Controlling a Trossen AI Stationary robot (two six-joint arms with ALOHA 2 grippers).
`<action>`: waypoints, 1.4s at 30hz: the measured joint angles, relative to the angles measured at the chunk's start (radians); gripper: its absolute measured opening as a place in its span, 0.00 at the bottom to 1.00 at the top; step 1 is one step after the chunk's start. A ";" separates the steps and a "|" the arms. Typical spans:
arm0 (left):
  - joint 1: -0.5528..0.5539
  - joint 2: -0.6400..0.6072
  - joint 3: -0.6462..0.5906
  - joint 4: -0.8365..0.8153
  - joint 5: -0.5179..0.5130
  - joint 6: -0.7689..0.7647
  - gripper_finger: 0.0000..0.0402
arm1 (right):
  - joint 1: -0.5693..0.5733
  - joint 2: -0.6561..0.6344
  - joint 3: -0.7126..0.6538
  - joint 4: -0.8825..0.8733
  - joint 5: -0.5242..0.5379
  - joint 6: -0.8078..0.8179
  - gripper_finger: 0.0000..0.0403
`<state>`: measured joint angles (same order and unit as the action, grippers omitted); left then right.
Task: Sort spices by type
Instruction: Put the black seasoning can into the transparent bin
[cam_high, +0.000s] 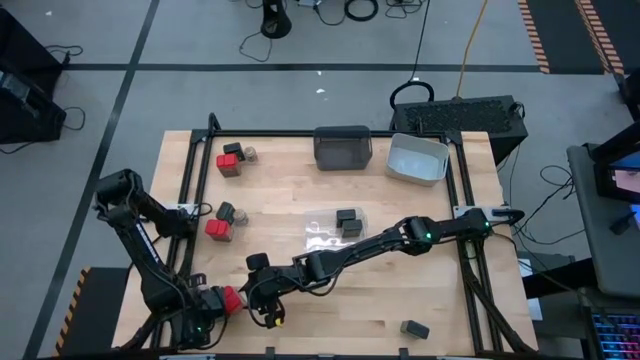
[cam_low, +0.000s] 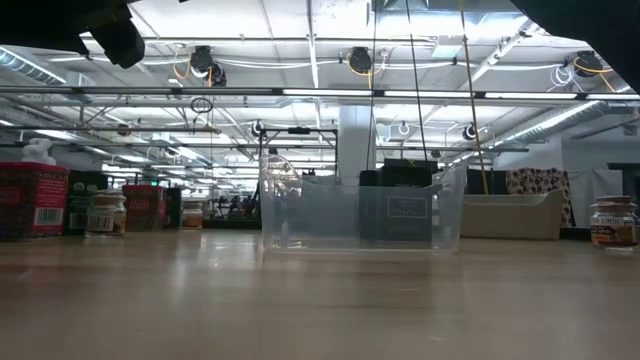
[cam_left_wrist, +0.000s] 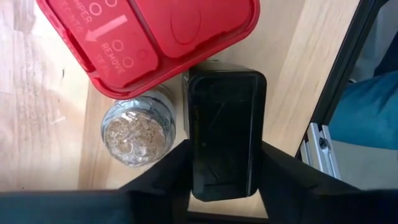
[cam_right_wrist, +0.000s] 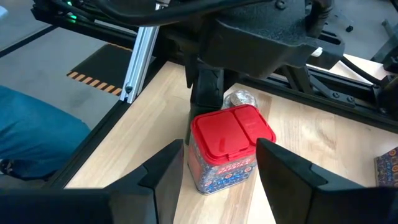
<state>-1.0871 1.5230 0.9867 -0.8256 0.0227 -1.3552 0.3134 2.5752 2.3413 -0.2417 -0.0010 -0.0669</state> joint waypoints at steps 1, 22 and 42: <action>0.000 0.000 0.000 0.000 0.000 0.000 0.34 | 0.000 0.000 0.000 0.000 0.000 0.000 0.45; 0.031 -0.205 0.244 -0.350 -0.016 0.033 0.34 | 0.009 -0.117 0.001 -0.283 0.003 -0.024 0.45; 0.599 -0.045 0.343 -0.136 -0.127 1.126 0.34 | 0.160 -0.312 0.001 -1.130 0.392 0.427 0.45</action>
<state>-0.4877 1.4777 1.3296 -0.9613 -0.1045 -0.2289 0.4739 2.2627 2.3421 -1.3716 0.3906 0.3599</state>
